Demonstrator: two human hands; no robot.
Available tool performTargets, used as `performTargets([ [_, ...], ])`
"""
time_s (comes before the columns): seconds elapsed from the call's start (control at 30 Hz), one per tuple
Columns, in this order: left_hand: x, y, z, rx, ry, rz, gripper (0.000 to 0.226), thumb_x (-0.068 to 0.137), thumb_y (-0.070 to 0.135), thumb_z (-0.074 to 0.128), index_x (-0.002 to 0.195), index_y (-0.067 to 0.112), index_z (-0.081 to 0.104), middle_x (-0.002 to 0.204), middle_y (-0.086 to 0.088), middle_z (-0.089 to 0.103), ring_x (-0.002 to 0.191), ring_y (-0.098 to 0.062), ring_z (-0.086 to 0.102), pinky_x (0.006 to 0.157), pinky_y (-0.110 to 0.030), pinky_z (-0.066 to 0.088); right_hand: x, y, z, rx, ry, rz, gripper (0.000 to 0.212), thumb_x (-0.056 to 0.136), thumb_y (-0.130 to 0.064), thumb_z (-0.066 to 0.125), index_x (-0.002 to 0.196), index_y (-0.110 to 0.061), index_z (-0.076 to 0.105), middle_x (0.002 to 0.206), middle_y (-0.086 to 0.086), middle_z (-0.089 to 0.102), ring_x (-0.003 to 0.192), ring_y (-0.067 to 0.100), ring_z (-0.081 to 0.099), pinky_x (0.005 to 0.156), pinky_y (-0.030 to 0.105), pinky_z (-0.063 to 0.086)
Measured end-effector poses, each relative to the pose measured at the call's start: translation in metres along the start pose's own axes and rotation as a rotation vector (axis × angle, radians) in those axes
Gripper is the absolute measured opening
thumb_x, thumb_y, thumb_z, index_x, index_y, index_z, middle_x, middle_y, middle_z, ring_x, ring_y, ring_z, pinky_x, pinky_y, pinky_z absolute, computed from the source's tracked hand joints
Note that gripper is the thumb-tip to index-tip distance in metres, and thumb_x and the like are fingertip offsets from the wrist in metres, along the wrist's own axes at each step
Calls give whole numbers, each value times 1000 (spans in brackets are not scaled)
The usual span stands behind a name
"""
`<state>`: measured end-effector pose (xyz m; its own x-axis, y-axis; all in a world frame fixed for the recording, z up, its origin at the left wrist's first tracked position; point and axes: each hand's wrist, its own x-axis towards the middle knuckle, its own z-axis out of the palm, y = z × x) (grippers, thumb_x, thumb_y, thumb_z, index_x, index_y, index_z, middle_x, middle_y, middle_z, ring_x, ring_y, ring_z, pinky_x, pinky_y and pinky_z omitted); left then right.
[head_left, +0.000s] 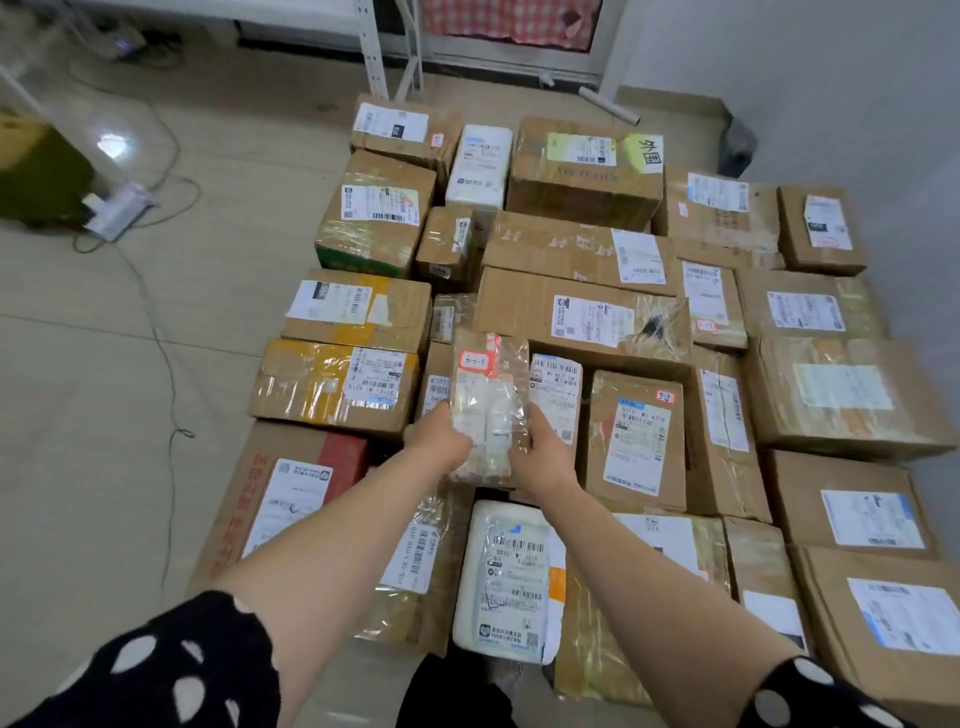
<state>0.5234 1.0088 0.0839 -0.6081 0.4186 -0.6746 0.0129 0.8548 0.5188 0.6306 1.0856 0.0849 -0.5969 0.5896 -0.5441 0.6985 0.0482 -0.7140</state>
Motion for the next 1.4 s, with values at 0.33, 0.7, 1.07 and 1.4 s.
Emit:
performTargets([
  [0.33,11,-22,-2,55,65,116,35,86,3,56,120,14,54,113,-9,64,101,-29,61,86,-39,52,-6,18,38,-363,-124,-16,71,90,7,42,151,-21,21,159,11,0,145,30,15,114,37,29],
  [0.7,17,-58,-63,303,-378,284,72,92,6,52,152,18,15,144,-11,42,121,-29,50,92,-28,45,-20,-9,98,-640,231,128,56,99,-16,40,150,-30,21,160,11,5,146,31,3,117,42,17],
  [1.07,14,-62,-100,467,-353,400,63,90,6,52,148,15,31,149,-9,39,131,-26,44,94,-28,43,-32,-23,136,-454,289,210,65,100,-13,44,151,-36,12,159,9,-15,146,32,-10,107,41,34],
  [1.4,14,-33,-86,614,-333,510,43,91,11,53,134,8,49,133,-11,54,119,-27,52,91,-31,44,-17,-8,137,-470,306,180,88,86,18,39,152,-34,12,160,9,-10,146,28,-13,107,38,33],
])
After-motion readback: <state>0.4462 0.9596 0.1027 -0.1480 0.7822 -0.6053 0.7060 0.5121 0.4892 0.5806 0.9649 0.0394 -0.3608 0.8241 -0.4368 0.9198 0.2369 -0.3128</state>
